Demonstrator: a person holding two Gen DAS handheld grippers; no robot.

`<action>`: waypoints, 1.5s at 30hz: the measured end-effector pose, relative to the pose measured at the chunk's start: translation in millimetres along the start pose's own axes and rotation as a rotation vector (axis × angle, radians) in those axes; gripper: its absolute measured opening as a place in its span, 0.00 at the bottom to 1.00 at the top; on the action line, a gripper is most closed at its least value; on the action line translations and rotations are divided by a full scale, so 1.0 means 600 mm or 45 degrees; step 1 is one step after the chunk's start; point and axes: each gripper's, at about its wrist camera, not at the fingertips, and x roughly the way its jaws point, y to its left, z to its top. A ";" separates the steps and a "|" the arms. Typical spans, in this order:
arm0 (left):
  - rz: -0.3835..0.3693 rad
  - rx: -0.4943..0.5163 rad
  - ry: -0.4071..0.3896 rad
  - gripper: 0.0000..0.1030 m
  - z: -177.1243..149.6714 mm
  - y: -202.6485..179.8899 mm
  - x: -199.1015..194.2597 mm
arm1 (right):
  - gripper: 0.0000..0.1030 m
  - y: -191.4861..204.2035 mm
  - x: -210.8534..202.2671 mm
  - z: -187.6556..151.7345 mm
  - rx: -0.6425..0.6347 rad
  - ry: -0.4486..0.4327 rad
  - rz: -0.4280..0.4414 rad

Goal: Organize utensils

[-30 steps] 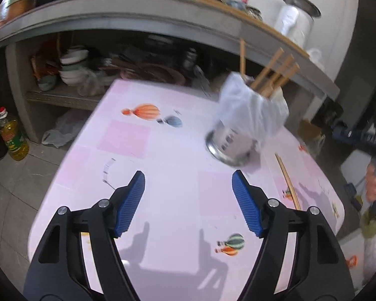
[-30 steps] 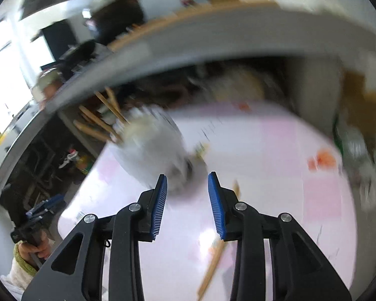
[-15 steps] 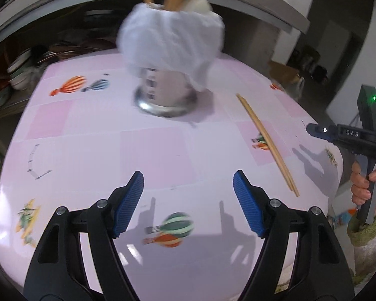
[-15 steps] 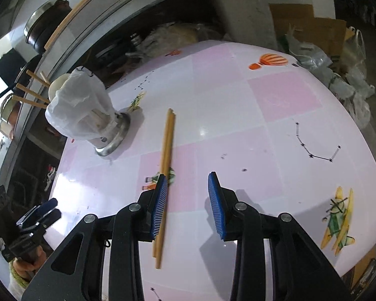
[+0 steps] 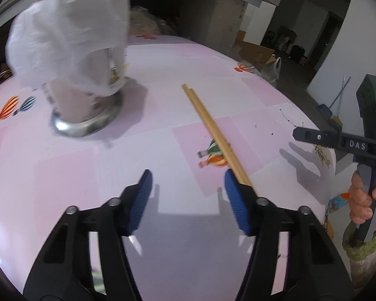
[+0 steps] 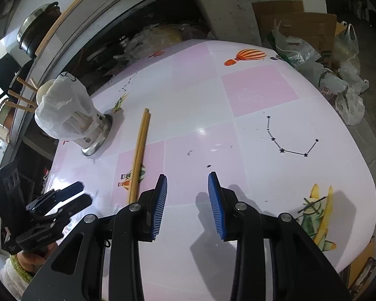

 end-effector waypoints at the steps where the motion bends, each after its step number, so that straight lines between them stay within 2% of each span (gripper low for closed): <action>1: -0.006 0.001 0.005 0.46 0.006 -0.003 0.008 | 0.33 -0.002 0.000 0.001 0.003 -0.001 0.001; 7: -0.033 0.003 0.044 0.30 0.038 -0.018 0.054 | 0.33 -0.015 0.006 0.004 0.016 0.009 0.013; 16: -0.038 0.036 0.095 0.21 0.068 -0.041 0.107 | 0.33 -0.021 0.014 0.009 0.023 0.020 0.025; 22: -0.024 0.074 0.098 0.20 0.075 -0.052 0.123 | 0.33 -0.024 0.015 0.012 0.030 0.017 0.024; 29: 0.028 0.124 0.097 0.20 0.082 -0.061 0.125 | 0.33 -0.030 0.015 0.016 0.037 0.019 0.026; 30: 0.036 0.123 0.101 0.16 0.082 -0.059 0.125 | 0.33 -0.031 0.014 0.016 0.036 0.019 0.027; 31: 0.045 0.119 0.110 0.12 0.082 -0.058 0.127 | 0.33 -0.030 0.014 0.015 0.037 0.017 0.025; 34: 0.058 0.099 0.109 0.10 0.078 -0.050 0.121 | 0.33 -0.032 0.012 0.016 0.038 0.013 0.025; 45: 0.107 0.027 0.136 0.07 0.036 -0.024 0.079 | 0.33 -0.023 0.006 0.017 0.020 0.007 0.030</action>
